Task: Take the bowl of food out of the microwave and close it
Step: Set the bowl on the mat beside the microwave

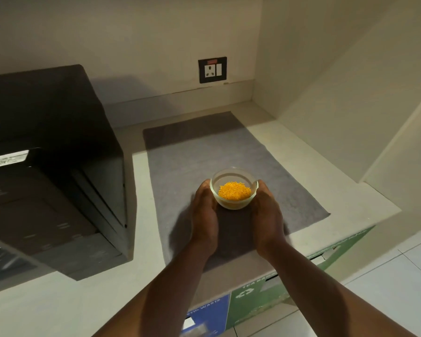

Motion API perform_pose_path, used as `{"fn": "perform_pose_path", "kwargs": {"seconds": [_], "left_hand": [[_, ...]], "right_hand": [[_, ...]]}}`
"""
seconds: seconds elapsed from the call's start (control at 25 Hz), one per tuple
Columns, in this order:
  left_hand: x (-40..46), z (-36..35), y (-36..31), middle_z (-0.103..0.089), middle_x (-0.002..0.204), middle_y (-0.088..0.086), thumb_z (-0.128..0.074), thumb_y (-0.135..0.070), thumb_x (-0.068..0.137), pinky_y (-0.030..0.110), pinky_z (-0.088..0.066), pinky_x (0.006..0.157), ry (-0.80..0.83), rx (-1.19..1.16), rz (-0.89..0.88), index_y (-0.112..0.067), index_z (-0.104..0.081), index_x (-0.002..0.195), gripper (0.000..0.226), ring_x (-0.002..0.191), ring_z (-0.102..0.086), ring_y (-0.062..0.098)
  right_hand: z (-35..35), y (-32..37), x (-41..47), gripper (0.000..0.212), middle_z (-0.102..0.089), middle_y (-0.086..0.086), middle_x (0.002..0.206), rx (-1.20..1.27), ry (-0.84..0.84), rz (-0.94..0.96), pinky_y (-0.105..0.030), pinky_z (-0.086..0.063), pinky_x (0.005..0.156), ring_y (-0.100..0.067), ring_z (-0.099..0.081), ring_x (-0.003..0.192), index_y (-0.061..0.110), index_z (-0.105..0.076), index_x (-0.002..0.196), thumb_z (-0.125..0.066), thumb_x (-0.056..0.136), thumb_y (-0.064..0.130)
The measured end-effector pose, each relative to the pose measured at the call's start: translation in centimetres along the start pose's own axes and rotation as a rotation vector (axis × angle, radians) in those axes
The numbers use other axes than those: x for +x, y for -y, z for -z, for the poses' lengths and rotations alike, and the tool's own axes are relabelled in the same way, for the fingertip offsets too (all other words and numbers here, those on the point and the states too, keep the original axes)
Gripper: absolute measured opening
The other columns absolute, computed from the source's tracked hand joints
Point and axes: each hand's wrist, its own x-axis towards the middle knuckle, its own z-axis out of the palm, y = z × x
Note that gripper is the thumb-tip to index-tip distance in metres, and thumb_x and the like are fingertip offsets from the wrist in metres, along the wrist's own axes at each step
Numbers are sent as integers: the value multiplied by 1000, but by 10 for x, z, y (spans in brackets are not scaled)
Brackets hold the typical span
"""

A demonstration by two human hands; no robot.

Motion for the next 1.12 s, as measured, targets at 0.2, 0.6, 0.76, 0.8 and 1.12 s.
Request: {"fn": "perform_pose_path", "kwargs": {"seconds": [0.2, 0.6, 0.76, 0.8, 1.12], "left_hand": [[0, -4, 1, -67, 134, 14, -47, -50, 99, 46, -46, 113, -39, -51, 94, -17, -64, 135, 52, 130, -60, 29], [-47, 18, -47, -56, 141, 26, -43, -23, 93, 52, -44, 109, 104, 733, 80, 0, -47, 140, 52, 133, -52, 43], [-80, 64, -99, -45, 158, 21, -57, -5, 95, 51, -30, 125, 112, 1134, -571, -1, -46, 150, 56, 151, -35, 38], [-86, 77, -122, -36, 164, 16, -57, -10, 97, 46, -16, 128, 127, 1222, -680, -4, -41, 154, 60, 156, -27, 33], [-132, 200, -255, -23, 171, 6, -25, -39, 107, 48, -8, 128, -23, 1664, -661, -17, -24, 162, 59, 159, -14, 28]], "right_hand": [[0, -3, 2, 66, -49, -26, 149, -21, -18, 48, -64, -38, 115, -42, -47, 140, 13, -52, 137, -44, 91, 61], [-13, 12, -36, 65, -47, -13, 145, -244, -197, 42, -47, -35, 114, -27, -42, 138, 14, -40, 139, -37, 86, 52], [-58, 51, -99, 69, -17, -15, 171, -306, -113, 282, -29, -11, 128, -20, -15, 157, 4, -21, 161, -35, 100, 34], [-74, 63, -115, 62, -17, -12, 171, -314, -47, 320, -16, -9, 123, -13, -14, 155, 5, -22, 161, -35, 105, 30], [-179, 141, -203, 56, -23, 2, 170, -622, 367, 757, -36, -18, 128, -11, -13, 157, 19, -37, 157, -32, 104, 36]]}}
